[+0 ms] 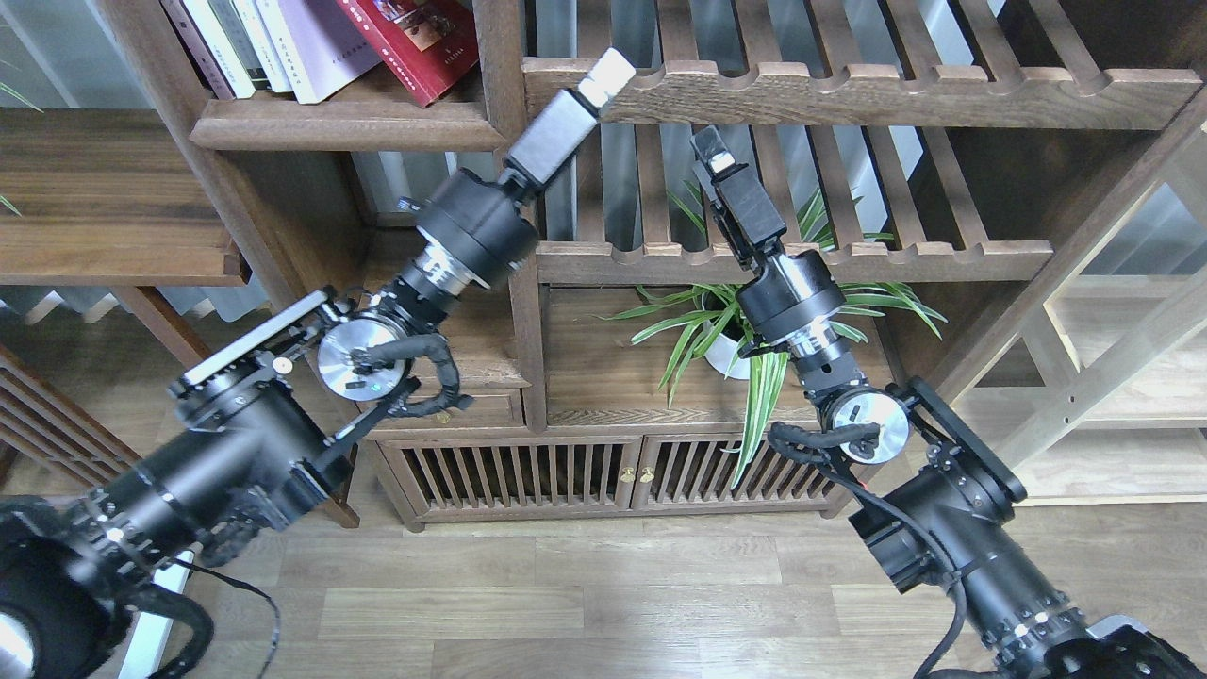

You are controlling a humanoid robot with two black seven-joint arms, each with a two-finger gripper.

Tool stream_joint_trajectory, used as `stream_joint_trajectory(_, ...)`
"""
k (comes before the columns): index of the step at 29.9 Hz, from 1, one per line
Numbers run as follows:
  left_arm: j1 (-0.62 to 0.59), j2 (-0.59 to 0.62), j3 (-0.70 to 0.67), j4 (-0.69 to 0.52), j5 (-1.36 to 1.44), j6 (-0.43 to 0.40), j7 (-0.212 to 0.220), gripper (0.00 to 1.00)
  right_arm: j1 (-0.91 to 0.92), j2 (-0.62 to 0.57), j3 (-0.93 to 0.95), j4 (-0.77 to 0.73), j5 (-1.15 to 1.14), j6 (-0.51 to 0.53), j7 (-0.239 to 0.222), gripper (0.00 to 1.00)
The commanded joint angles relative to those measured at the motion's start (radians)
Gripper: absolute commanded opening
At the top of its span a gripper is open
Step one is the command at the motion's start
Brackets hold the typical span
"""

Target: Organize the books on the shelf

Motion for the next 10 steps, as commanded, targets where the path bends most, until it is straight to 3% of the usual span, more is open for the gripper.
stream_joint_trajectory(1,0.012,-0.019,0.002,0.018,0.002,0.000,0.028,0.83,-0.001,0.001,0.002,0.000,0.002,0.000,0.002,0.78)
stream_joint_trajectory(10,0.019,-0.019,0.000,0.030,0.002,0.000,0.045,0.83,-0.001,0.003,0.003,0.000,0.003,0.000,0.002,0.77)
